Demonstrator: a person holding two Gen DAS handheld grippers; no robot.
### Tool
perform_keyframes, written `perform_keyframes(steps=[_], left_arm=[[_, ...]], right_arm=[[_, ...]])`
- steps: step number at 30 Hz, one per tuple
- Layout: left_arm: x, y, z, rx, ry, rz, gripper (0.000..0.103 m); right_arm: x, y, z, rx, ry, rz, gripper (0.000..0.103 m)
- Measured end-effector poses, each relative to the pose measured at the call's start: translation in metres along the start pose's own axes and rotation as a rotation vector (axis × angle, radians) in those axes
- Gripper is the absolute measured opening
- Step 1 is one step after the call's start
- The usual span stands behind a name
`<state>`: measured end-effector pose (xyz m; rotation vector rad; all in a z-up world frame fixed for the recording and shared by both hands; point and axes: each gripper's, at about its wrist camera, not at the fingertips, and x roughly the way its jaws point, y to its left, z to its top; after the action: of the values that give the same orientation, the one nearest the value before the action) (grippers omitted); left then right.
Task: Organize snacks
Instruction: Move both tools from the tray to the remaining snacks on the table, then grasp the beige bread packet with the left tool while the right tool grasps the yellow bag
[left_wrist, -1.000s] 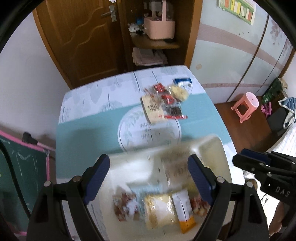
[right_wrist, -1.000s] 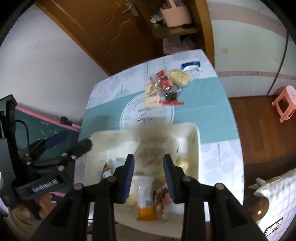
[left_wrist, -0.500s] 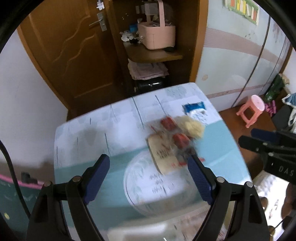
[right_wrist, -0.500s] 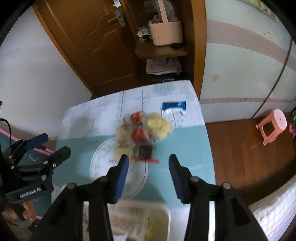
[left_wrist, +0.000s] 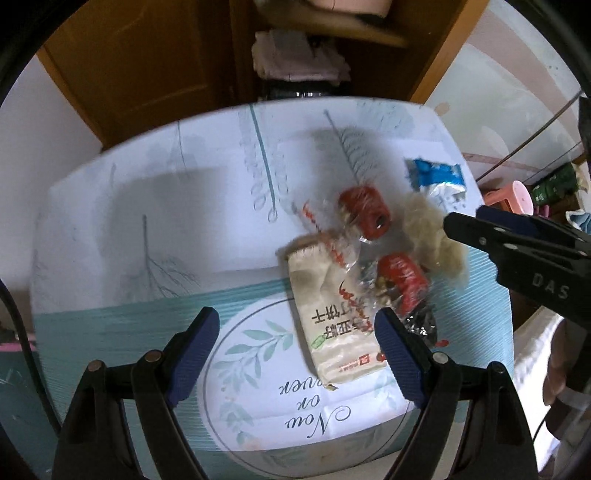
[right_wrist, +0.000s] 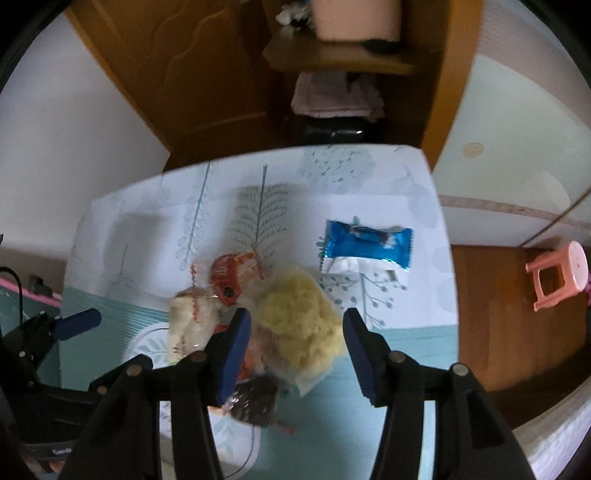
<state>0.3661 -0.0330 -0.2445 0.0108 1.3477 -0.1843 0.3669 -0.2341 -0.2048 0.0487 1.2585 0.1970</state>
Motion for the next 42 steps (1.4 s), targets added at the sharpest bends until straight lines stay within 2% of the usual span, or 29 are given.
perform_keyframes(steps=[4, 6, 8, 13, 16, 18, 21, 25, 29, 31, 33, 35, 38, 42], left_arm=[[0.016, 0.003, -0.002, -0.012, 0.033, -0.022, 0.085], [0.025, 0.003, -0.003, -0.014, 0.053, -0.037, 0.085], [0.031, 0.001, -0.005, -0.012, 0.07, -0.053, 0.085], [0.038, -0.014, -0.009, 0.038, 0.099, -0.087, 0.085], [0.045, -0.026, -0.015, 0.087, 0.119, -0.066, 0.085], [0.051, -0.032, -0.019, 0.102, 0.123, -0.026, 0.085], [0.058, -0.033, -0.02, 0.068, 0.124, -0.004, 0.085], [0.063, -0.029, -0.019, -0.002, 0.111, -0.027, 0.086], [0.063, -0.038, -0.021, -0.013, 0.077, 0.01, 0.086], [0.062, -0.039, -0.022, -0.023, 0.071, 0.039, 0.08], [0.06, -0.042, -0.023, -0.034, 0.056, 0.067, 0.064], [0.057, -0.043, -0.026, -0.004, 0.045, 0.087, 0.054], [0.056, -0.042, -0.032, 0.029, 0.068, 0.081, 0.052], [0.046, -0.021, -0.039, -0.004, 0.093, 0.08, 0.052]], right_arm=[[0.023, 0.004, 0.002, -0.038, 0.035, -0.027, 0.052], [0.033, 0.006, 0.001, -0.039, 0.057, -0.011, 0.054], [0.039, 0.009, 0.001, -0.046, 0.062, -0.026, 0.06], [0.046, 0.017, -0.003, -0.075, 0.054, -0.053, 0.06], [0.047, 0.016, -0.004, -0.071, 0.049, -0.051, 0.06], [0.047, 0.014, -0.005, -0.06, 0.048, -0.039, 0.06], [0.044, 0.011, -0.008, -0.051, 0.046, -0.029, 0.059], [0.043, 0.01, -0.01, -0.037, 0.044, -0.024, 0.058], [0.043, 0.011, -0.012, -0.029, 0.042, -0.025, 0.053], [0.042, 0.01, -0.013, -0.023, 0.044, -0.018, 0.052], [0.041, 0.011, -0.015, -0.02, 0.047, -0.008, 0.048], [0.04, 0.011, -0.017, -0.017, 0.049, 0.002, 0.043], [0.035, 0.012, -0.02, -0.005, 0.054, 0.028, 0.036], [0.029, 0.013, -0.024, 0.011, 0.052, 0.051, 0.033]])
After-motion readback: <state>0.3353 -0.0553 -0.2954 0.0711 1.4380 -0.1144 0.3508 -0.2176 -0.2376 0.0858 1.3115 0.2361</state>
